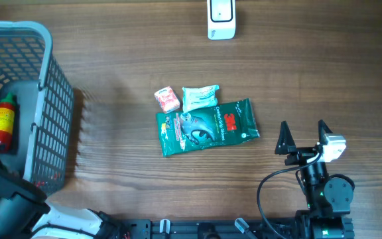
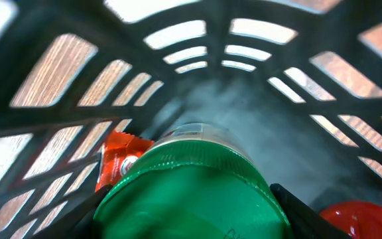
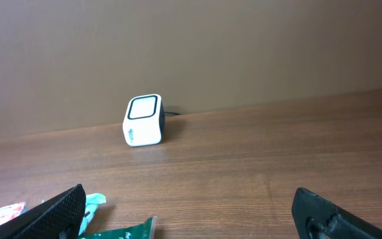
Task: Scan the item barcode
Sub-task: 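Reach into the basket and grasp the green-lidded jar with left gripper, then place the green-lidded jar on the table beside the packs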
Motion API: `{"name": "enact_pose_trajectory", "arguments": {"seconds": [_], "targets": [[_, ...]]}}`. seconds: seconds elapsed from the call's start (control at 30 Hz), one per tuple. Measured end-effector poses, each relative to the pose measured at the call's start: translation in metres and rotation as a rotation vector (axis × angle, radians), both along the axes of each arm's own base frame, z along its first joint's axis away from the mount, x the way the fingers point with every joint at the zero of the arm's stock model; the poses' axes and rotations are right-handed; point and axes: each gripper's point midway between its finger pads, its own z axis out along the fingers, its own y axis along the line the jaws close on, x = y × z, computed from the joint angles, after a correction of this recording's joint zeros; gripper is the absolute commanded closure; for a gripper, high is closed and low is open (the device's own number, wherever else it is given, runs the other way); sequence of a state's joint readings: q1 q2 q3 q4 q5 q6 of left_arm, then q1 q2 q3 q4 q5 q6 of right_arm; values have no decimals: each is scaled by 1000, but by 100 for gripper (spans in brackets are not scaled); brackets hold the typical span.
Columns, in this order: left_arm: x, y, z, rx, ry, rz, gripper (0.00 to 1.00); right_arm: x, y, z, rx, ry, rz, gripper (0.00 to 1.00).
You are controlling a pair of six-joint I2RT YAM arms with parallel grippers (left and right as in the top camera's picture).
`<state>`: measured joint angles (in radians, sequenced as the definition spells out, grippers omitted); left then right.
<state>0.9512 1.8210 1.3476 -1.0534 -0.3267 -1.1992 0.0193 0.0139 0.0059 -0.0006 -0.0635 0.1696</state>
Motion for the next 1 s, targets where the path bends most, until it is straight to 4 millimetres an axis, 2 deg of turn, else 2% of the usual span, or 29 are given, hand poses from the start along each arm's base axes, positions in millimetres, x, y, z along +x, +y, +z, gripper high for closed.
{"name": "enact_pose_trajectory", "arguments": {"seconds": [0.07,0.17,0.3,0.33,0.37,0.47,0.53,0.6,0.67,0.7,0.73,0.77,0.83,0.87,1.0], "targets": [[5,0,1,-11,-16,-40,44,0,0,0,0,-1,0,0],[27,-8,7,-42,-87,-131,43,0,0,0,0,-1,0,0],[64,-19,40,-15,-218,-255,42,0,0,0,0,-1,0,0],[77,-22,58,17,-264,-299,42,0,0,0,0,-1,0,0],[93,-27,89,76,-332,-356,41,0,0,0,0,-1,0,0],[115,-45,153,212,-462,-460,41,0,0,0,0,-1,0,0],[125,-65,202,327,-566,-536,41,0,0,0,0,-1,0,0],[133,-97,253,439,-686,-634,43,0,0,0,0,0,0,0],[136,-134,289,504,-791,-731,43,0,0,0,0,0,0,0],[136,-149,301,518,-830,-767,44,0,0,0,0,0,0,0],[138,-182,323,542,-909,-858,44,0,0,0,0,0,0,0],[140,-201,333,549,-950,-916,44,0,0,0,0,0,0,0],[148,-248,347,527,-1036,-1066,44,0,0,0,0,-1,0,0],[151,-265,349,506,-1062,-1120,44,0,0,0,0,0,0,0],[177,-340,338,389,-1106,-1359,44,0,0,0,0,-1,0,0]]}}
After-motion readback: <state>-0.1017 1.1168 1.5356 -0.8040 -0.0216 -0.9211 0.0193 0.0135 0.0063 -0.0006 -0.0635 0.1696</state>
